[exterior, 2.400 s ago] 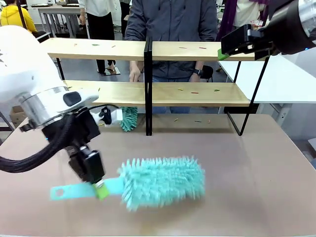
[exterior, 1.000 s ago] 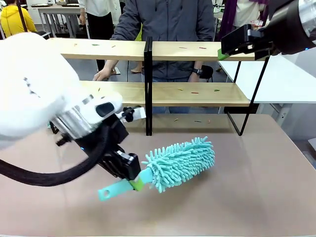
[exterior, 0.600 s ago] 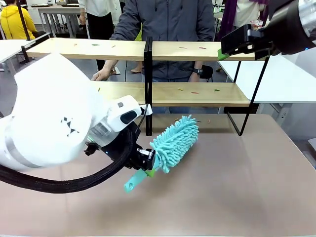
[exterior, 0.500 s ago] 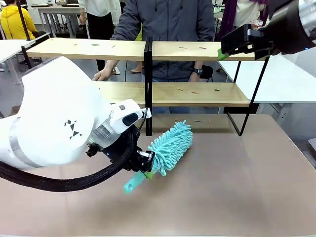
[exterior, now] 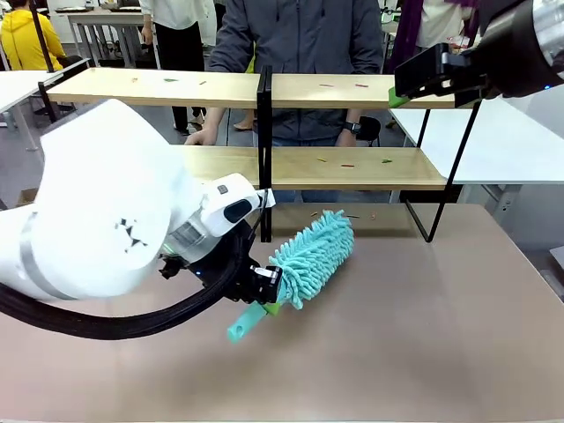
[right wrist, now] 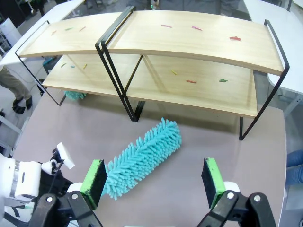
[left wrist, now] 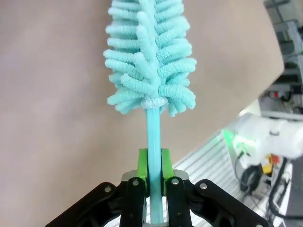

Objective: Clean the shelves.
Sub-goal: Clean a randomly selected level of the Shelf with the Duster.

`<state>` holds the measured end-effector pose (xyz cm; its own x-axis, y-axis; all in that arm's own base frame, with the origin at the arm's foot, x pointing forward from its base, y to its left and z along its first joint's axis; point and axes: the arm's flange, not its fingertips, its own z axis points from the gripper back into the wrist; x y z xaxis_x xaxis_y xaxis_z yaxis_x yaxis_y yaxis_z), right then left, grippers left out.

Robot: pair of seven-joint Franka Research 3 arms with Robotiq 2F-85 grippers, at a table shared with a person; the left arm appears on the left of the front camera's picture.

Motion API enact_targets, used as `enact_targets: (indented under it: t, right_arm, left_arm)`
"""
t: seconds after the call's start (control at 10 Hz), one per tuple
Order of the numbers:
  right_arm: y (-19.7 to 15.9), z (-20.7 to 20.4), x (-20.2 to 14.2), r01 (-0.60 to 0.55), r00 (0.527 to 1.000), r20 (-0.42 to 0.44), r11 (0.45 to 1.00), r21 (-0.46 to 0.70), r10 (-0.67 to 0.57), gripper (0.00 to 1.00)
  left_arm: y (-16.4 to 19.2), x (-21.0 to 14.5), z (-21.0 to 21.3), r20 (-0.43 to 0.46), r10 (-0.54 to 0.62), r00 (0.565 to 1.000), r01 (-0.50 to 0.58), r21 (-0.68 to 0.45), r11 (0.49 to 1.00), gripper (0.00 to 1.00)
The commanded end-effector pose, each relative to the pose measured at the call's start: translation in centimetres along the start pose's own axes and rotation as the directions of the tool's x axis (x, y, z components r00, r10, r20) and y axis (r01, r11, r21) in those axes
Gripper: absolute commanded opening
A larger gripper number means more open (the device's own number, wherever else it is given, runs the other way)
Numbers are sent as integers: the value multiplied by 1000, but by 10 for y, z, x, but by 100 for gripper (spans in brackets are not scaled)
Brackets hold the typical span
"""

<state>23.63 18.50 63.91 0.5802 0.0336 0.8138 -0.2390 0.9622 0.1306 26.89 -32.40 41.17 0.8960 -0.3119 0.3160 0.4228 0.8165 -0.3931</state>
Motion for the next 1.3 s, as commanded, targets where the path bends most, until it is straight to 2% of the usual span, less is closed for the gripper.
enact_targets:
  t: [0.0, 0.2, 0.4, 0.8, 1.2]
  right_arm:
    - [-1, -1, 0, 1, 1000, 1, 1000, 2, -1, 100]
    - [-1, -1, 0, 1, 1000, 1, 1000, 2, -1, 100]
    - [-1, -1, 0, 1, 1000, 1, 1000, 2, -1, 100]
    - [-1, -1, 0, 1, 1000, 1, 1000, 2, -1, 100]
    - [-1, -1, 0, 1, 1000, 1, 1000, 2, -1, 100]
  left_arm:
    - [-14, 23, -27, 79, 72, 994, -79, 85, 993, 13]
    - [-20, 43, -34, 210, 136, 968, -173, 170, 970, 13]
    - [-18, 59, -48, 235, 209, 949, -267, 249, 931, 13]
    - [-22, 107, -77, 241, 202, 949, -268, 285, 920, 13]
    - [-19, 152, -113, 194, 237, 952, -291, 335, 896, 13]
